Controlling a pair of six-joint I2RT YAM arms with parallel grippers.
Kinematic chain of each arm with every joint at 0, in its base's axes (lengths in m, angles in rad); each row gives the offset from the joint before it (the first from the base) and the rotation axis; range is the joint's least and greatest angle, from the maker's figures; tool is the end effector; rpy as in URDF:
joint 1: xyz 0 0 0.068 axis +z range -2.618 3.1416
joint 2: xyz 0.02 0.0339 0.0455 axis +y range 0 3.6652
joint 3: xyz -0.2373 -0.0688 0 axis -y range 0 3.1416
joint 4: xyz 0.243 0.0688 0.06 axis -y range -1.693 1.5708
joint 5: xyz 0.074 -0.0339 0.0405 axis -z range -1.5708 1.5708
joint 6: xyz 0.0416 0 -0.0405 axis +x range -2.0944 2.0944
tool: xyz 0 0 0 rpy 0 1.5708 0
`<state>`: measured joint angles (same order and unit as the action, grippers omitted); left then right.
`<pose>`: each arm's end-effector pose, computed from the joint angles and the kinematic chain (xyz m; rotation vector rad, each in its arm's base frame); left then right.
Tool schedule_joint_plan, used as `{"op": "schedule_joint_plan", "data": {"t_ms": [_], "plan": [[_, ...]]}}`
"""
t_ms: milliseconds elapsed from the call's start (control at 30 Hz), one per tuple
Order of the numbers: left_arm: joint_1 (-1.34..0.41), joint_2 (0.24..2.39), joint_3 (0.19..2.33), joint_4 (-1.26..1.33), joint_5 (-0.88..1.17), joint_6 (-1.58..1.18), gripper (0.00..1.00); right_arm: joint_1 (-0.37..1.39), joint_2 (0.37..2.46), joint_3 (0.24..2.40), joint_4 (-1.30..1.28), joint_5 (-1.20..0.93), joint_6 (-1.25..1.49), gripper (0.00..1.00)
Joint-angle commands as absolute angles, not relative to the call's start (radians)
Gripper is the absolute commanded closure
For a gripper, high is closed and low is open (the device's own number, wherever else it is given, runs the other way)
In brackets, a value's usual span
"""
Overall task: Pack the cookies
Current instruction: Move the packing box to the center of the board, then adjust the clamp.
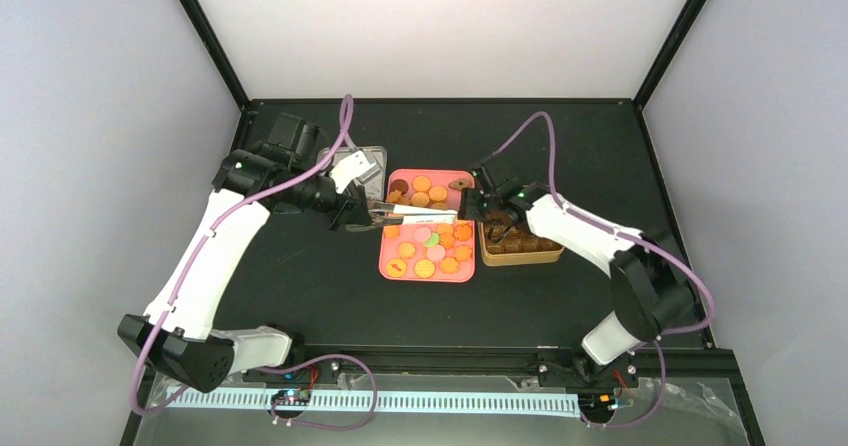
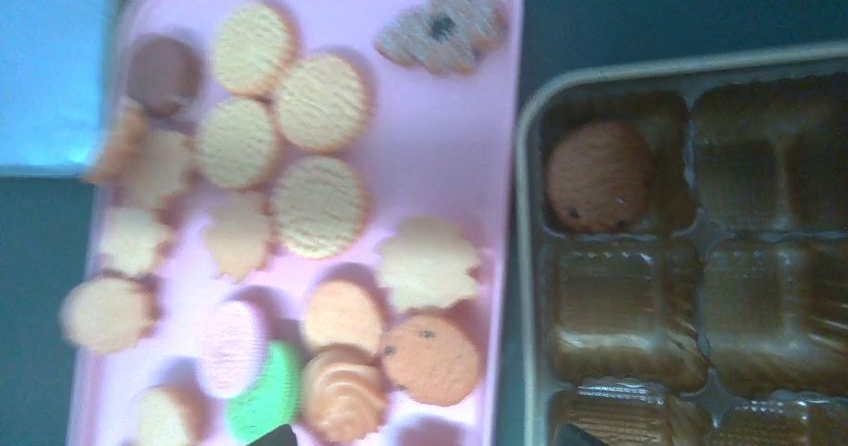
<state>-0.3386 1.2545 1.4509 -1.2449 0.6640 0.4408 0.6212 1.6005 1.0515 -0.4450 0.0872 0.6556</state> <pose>0.2047 -0.0993 0.3528 1.1508 2.2020 -0.8181 0.2693 0.1883 0.1783 0.0785 2.6027 0.3691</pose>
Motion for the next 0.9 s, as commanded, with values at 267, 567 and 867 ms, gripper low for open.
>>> {"op": "schedule_joint_plan", "data": {"t_ms": [267,567,867], "plan": [[-0.198,1.193,1.399,-0.875,1.092,0.078,0.98,0.583,1.045,0.747,-0.021,-0.083,0.737,0.0],[-0.135,1.073,1.174,-0.223,1.198,-0.46,0.98,0.518,0.821,0.49,0.281,-0.216,0.928,0.0],[-0.138,1.112,1.12,0.001,1.265,-0.743,0.98,0.527,0.949,0.482,0.844,-0.503,1.021,0.0]]}}
